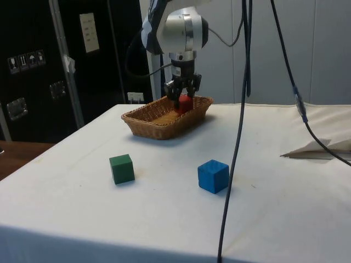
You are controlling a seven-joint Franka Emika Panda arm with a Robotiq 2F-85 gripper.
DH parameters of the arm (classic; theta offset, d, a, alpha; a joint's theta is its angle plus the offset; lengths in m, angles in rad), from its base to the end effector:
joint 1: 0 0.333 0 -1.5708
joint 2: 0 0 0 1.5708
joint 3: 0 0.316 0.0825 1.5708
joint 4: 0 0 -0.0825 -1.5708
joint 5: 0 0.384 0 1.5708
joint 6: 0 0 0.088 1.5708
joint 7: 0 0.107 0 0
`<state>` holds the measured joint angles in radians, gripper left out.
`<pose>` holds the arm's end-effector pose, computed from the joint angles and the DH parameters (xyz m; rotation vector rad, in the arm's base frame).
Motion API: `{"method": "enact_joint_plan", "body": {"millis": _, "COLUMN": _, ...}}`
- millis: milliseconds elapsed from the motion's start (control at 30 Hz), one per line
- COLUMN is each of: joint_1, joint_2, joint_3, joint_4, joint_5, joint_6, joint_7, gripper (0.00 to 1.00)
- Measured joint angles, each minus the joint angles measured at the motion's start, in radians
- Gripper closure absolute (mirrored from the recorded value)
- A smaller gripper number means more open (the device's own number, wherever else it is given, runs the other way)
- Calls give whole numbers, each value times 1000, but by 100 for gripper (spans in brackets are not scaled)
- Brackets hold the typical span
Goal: Pick up exactly two blocks and place them into the basket.
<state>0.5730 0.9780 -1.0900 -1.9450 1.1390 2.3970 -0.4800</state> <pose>0.5568 -0.2675 0.2096 2.8474 -0.9170 0.2827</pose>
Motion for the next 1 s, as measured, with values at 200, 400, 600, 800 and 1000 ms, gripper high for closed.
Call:
{"method": "enact_joint_plan", "body": {"millis": 200, "joint_1": -1, "joint_2": 1, "joint_3": -9, "joint_4": 3, "joint_5": 4, "joint_6": -19, "joint_7": -3, "gripper": 26}}
{"method": "enact_joint_plan", "body": {"millis": 400, "joint_1": -2, "joint_2": 1, "joint_3": -9, "joint_4": 4, "joint_5": 4, "joint_6": -20, "joint_7": -4, "gripper": 0}}
{"method": "enact_joint_plan", "body": {"millis": 600, "joint_1": -3, "joint_2": 1, "joint_3": -10, "joint_4": 6, "joint_5": 5, "joint_6": -21, "joint_7": -5, "gripper": 0}}
{"method": "enact_joint_plan", "body": {"millis": 800, "joint_1": 26, "joint_2": -6, "joint_3": -54, "joint_4": 24, "joint_5": -11, "joint_6": -60, "joint_7": -10, "gripper": 0}}
{"method": "enact_joint_plan", "body": {"millis": 1000, "joint_1": 54, "joint_2": -12, "joint_3": -91, "joint_4": 28, "joint_5": -30, "joint_6": -90, "joint_7": -12, "gripper": 0}}
